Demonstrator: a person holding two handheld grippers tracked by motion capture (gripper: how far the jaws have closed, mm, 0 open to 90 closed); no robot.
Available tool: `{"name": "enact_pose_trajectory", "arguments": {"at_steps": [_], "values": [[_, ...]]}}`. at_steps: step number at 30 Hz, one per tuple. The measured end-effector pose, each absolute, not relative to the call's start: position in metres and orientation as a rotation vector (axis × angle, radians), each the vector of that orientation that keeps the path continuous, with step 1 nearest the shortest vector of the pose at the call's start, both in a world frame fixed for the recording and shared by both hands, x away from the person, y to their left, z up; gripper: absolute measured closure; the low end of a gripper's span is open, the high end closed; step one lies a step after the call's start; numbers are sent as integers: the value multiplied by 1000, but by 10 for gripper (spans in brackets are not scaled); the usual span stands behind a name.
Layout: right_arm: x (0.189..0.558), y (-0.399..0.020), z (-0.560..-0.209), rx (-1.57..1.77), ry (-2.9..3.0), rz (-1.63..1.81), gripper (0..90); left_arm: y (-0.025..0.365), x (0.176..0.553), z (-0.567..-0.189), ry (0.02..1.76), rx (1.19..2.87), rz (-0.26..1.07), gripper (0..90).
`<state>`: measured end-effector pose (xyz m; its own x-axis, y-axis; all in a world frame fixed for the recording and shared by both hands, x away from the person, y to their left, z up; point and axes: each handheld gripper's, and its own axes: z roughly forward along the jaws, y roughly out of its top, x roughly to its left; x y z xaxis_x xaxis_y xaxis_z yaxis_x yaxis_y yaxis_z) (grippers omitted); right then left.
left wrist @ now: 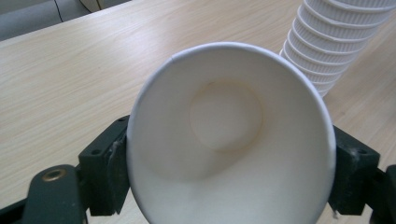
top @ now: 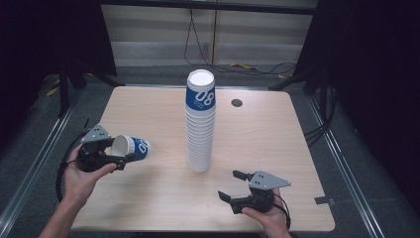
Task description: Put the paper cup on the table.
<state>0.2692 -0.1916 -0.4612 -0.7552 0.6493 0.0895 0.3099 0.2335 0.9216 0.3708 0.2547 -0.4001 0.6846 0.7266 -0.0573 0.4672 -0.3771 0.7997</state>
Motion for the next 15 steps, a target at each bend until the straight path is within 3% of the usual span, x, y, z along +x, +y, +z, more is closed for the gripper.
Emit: {"name": "enact_pose_trajectory", "arguments": {"at_steps": [15], "values": [[269,-189,-461,877,2222,1528,156,262,403,-404,1024,2229,367,178]]}}
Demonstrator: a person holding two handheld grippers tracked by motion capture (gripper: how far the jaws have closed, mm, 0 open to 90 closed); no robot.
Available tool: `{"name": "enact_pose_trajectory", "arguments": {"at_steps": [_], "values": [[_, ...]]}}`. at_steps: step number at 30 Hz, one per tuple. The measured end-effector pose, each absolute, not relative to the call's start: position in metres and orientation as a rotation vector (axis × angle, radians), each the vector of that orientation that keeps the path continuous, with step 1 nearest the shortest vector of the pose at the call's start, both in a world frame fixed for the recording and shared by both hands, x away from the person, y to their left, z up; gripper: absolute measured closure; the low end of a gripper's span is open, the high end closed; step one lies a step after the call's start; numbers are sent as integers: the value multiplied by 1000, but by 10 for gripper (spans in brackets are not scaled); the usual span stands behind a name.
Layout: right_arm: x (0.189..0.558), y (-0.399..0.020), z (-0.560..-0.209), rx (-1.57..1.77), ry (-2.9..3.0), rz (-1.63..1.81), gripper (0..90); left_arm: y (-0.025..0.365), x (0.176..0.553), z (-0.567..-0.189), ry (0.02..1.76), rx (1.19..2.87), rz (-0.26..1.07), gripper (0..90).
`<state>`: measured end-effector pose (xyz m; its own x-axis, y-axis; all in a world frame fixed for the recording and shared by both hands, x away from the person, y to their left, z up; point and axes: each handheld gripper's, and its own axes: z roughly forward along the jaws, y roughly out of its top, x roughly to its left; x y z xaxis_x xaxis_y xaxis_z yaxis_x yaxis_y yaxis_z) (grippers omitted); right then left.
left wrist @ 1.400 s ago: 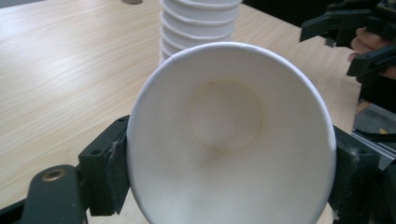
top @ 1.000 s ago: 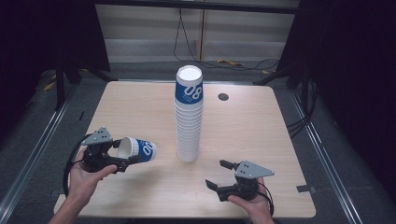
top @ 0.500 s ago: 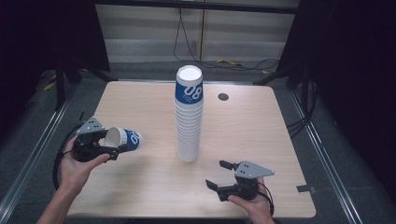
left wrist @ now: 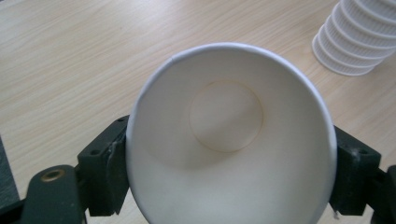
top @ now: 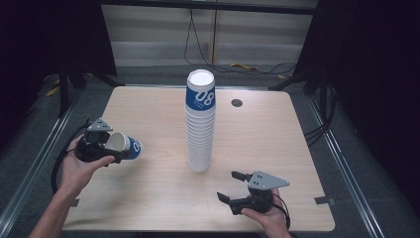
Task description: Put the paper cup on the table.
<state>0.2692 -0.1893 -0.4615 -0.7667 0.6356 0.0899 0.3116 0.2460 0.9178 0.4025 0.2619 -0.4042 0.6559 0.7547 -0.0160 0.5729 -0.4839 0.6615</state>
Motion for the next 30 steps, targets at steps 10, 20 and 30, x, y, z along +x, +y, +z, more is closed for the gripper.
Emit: {"name": "enact_pose_trajectory", "arguments": {"at_steps": [10,20,30], "values": [[269,-189,-463,876,2237,1521,155,244,424,-414,1061,2385,321,172],[269,-185,-464,846,2260,1507,155,237,447,-417,1156,2391,279,163],[268,-185,-466,848,2267,1510,156,224,460,-428,1215,2426,336,157]]}}
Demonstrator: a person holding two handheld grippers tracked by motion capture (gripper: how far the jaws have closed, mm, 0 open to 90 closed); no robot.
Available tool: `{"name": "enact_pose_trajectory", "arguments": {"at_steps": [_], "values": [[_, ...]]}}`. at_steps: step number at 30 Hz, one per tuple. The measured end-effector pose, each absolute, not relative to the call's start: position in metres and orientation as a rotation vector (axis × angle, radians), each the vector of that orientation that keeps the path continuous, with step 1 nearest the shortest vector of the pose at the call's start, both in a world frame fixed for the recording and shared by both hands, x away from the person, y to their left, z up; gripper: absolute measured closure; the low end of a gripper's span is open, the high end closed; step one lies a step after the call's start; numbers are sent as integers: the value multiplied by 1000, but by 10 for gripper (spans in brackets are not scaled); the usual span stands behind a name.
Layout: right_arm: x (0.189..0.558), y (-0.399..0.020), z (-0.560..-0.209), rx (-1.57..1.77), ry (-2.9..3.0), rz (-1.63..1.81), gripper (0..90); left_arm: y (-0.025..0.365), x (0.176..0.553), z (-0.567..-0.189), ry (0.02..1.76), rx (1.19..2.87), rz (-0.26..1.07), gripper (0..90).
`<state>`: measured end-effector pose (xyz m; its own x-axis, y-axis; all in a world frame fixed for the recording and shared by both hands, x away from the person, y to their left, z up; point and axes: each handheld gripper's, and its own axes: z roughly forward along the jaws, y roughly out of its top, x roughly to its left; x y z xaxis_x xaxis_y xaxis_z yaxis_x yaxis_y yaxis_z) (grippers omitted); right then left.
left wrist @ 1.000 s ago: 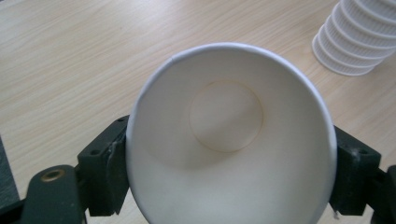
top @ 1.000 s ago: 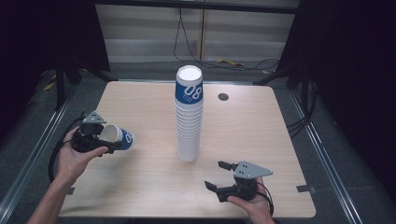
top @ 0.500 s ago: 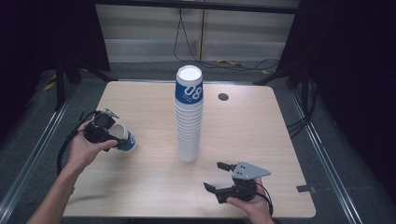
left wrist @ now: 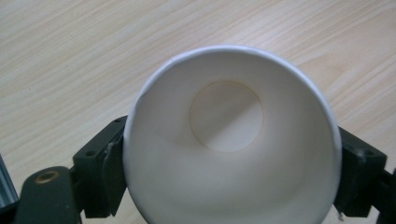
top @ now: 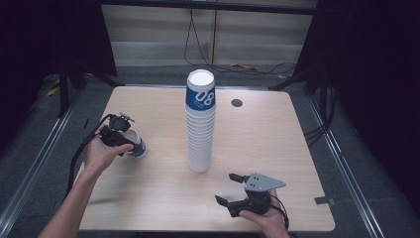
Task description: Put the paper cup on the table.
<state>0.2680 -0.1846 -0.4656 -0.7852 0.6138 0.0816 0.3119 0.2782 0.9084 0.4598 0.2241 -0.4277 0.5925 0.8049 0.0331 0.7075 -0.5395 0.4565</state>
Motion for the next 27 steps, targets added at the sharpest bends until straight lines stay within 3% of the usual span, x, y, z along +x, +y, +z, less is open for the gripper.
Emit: {"name": "enact_pose_trajectory", "arguments": {"at_steps": [27], "values": [[269,-184,-469,850,2272,1525,159,223,465,-448,1137,2287,370,135]]}}
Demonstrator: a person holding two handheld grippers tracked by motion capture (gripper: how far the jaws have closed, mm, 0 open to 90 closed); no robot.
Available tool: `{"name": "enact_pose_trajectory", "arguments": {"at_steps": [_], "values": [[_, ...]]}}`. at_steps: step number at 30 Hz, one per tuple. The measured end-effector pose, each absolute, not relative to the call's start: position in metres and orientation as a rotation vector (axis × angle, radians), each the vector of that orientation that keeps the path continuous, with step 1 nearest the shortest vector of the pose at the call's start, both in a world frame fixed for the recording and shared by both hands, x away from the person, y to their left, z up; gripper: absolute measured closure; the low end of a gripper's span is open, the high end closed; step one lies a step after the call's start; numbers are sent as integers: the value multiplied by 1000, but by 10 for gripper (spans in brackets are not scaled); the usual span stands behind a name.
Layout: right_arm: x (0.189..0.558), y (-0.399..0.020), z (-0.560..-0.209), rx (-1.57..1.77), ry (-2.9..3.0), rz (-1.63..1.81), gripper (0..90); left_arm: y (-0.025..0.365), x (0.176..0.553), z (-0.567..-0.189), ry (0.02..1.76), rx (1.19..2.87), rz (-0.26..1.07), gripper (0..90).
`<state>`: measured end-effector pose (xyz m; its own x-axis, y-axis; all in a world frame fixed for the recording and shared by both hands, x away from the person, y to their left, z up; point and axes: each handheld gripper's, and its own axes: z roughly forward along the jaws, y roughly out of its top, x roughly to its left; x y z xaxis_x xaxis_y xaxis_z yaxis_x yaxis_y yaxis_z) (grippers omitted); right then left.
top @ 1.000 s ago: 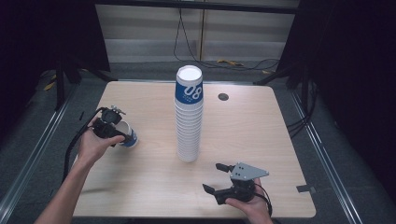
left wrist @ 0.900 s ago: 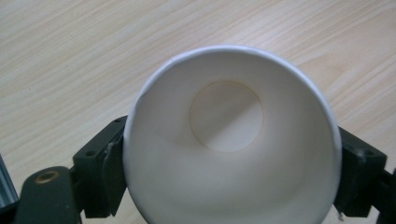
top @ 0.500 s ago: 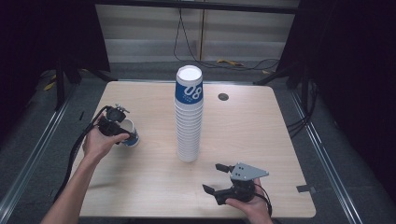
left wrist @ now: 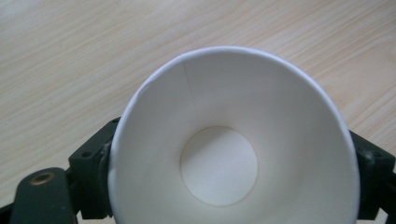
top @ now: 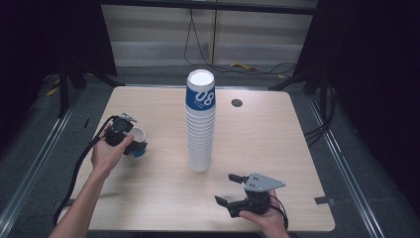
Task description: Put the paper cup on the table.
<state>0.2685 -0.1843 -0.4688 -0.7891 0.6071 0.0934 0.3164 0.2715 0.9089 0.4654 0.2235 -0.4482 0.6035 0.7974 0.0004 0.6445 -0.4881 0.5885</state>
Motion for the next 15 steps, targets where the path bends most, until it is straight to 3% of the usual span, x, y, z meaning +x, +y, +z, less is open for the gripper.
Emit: {"name": "enact_pose_trajectory", "arguments": {"at_steps": [15], "values": [[269,-185,-469,858,2269,1526,160,236,455,-469,1031,2218,374,162]]}}
